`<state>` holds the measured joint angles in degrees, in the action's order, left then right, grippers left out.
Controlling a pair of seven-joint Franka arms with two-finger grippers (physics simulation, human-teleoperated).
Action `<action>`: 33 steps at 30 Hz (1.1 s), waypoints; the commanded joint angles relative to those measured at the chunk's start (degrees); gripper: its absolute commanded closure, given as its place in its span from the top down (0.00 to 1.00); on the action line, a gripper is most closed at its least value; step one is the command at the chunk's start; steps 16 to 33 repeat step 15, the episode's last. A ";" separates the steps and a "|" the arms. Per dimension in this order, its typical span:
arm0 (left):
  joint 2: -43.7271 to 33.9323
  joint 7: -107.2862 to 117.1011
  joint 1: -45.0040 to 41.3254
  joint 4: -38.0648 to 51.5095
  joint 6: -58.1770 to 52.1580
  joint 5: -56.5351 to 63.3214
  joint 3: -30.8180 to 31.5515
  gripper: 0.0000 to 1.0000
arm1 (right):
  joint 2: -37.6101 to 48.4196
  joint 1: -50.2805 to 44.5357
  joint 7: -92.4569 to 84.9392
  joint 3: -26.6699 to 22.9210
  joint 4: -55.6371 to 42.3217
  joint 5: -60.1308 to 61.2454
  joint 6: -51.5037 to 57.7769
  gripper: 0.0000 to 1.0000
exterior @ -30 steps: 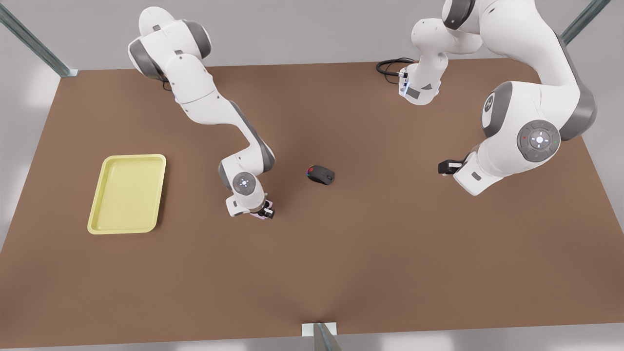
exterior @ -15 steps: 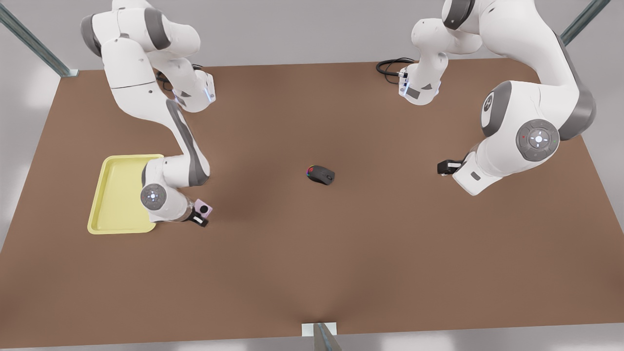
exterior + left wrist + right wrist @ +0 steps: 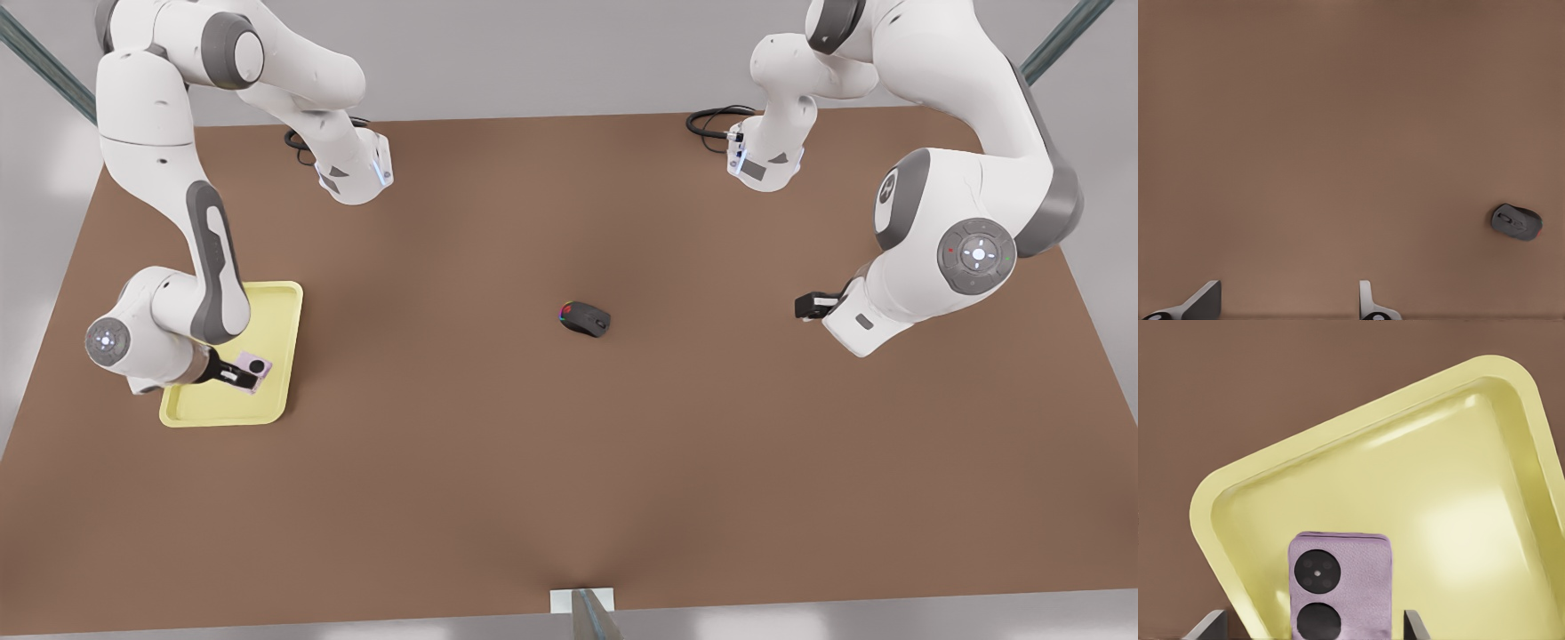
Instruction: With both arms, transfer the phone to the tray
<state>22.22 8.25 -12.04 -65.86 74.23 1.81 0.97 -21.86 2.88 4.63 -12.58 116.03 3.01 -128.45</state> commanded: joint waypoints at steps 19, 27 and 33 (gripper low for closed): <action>-0.08 -0.34 -0.44 0.20 1.01 0.65 0.18 1.00 | 17.38 0.02 -5.33 11.53 -36.92 -0.72 47.32 1.00; -0.08 -0.34 -0.44 0.20 1.01 0.65 0.18 1.00 | 17.38 0.02 -5.33 11.53 -36.92 -0.72 47.32 1.00; -0.08 -0.34 -0.44 0.20 1.01 0.65 0.18 1.00 | 17.38 0.02 -5.33 11.53 -36.92 -0.72 47.32 1.00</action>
